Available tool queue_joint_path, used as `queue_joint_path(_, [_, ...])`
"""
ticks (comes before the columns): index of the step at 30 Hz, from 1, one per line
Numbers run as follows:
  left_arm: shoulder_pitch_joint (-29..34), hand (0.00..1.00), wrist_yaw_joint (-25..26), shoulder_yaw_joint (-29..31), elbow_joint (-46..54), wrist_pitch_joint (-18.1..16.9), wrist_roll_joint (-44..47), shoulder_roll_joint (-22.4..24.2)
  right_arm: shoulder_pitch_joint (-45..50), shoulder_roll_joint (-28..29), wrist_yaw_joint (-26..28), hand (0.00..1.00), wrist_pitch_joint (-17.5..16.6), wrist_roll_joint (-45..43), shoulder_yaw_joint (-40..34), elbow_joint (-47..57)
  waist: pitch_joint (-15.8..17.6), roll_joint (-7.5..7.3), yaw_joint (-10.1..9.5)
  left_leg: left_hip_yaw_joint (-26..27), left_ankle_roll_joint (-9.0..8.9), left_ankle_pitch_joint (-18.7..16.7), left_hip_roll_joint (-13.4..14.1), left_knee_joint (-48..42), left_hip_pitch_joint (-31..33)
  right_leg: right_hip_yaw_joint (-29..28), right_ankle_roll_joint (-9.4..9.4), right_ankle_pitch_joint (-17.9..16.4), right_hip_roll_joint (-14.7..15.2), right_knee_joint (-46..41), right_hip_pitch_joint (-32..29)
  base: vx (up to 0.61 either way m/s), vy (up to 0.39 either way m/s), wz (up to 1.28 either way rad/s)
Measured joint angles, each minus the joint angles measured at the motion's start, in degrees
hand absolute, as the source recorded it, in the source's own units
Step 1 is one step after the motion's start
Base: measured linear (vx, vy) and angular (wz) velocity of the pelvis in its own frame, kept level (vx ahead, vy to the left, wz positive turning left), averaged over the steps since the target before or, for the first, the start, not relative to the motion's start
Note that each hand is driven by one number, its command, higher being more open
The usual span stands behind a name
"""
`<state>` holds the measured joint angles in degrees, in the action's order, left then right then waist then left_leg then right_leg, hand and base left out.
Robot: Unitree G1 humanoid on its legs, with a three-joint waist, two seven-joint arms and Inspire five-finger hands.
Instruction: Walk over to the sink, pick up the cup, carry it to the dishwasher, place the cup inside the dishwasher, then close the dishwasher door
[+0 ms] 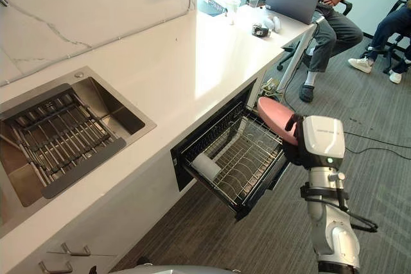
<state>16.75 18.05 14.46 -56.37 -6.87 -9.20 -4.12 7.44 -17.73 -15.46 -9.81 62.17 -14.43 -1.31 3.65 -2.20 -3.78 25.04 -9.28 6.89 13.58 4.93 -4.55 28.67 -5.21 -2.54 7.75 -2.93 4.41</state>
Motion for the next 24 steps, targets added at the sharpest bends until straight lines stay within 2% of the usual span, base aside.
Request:
queue_joint_path(7, [-2.0,1.0,-0.8,-1.0,0.0,0.2,-0.2,0.2,-1.0,0.1,0.0,0.0,0.8,0.0,4.2,-8.7,1.0,2.02,0.09,-2.0,1.4,0.1,-2.7,0.1,1.0,1.8,-1.48,0.9,2.3,0.4,0.2,-0.03,0.044,0.16])
queue_joint_path(10, [-2.3,1.0,-1.2,-1.0,0.0,0.4,-1.4,0.0,-3.7,0.1,0.0,0.0,2.8,-0.1,6.5,-14.5,1.4,2.65,0.16,-2.9,1.83,0.4,-3.2,0.1,2.3,2.7,-1.63,1.0,2.7,0.4,-0.4,0.01,0.016,0.17])
queue_joint_path(13, [-3.8,1.0,-2.2,-1.6,0.0,0.8,-1.5,0.2,-8.1,-0.3,0.0,0.0,5.7,-0.2,7.7,-19.6,2.6,3.97,0.17,-4.0,2.58,1.0,-3.6,0.0,5.0,3.5,-1.65,1.0,3.3,-0.6,-2.8,-0.01,0.014,0.17])
queue_joint_path(16, [-6.9,1.0,-2.9,-2.6,1.0,1.0,-0.8,0.3,-18.3,-2.4,-0.3,0.0,9.0,-1.1,8.8,-26.2,6.3,5.57,0.05,-4.0,3.7,2.1,-4.0,0.0,9.0,3.0,-1.45,1.1,4.6,-3.7,-7.7,-0.07,0.053,0.02])
queue_joint_path(18, [-8.9,1.0,-3.2,-4.2,2.6,0.8,1.5,0.4,-28.5,-5.7,-1.7,0.0,12.2,-5.9,10.4,-32.8,10.5,6.89,-0.35,-3.8,4.5,2.9,-4.8,0.0,11.0,2.4,-1.32,1.2,5.9,-5.9,-10.9,-0.09,0.059,-0.02])
queue_joint_path(22, [-9.8,1.0,-3.3,-6.9,3.4,0.6,6.0,0.9,-38.0,-10.1,-3.3,0.0,15.3,-12.2,12.8,-38.0,14.0,8.85,-1.92,-3.3,5.07,3.2,-6.0,0.0,12.6,1.4,-1.29,1.2,7.6,-7.7,-14.0,-0.03,0.052,-0.05])
queue_joint_path(24, [-9.8,1.0,-3.3,-7.6,4.3,0.6,7.1,1.0,-40.6,-11.4,-3.4,0.0,15.6,-13.9,13.8,-39.0,15.2,9.48,-1.96,-3.3,5.27,3.2,-6.4,0.0,12.9,1.3,-1.33,1.3,8.1,-8.2,-14.6,0.01,0.034,0.0])
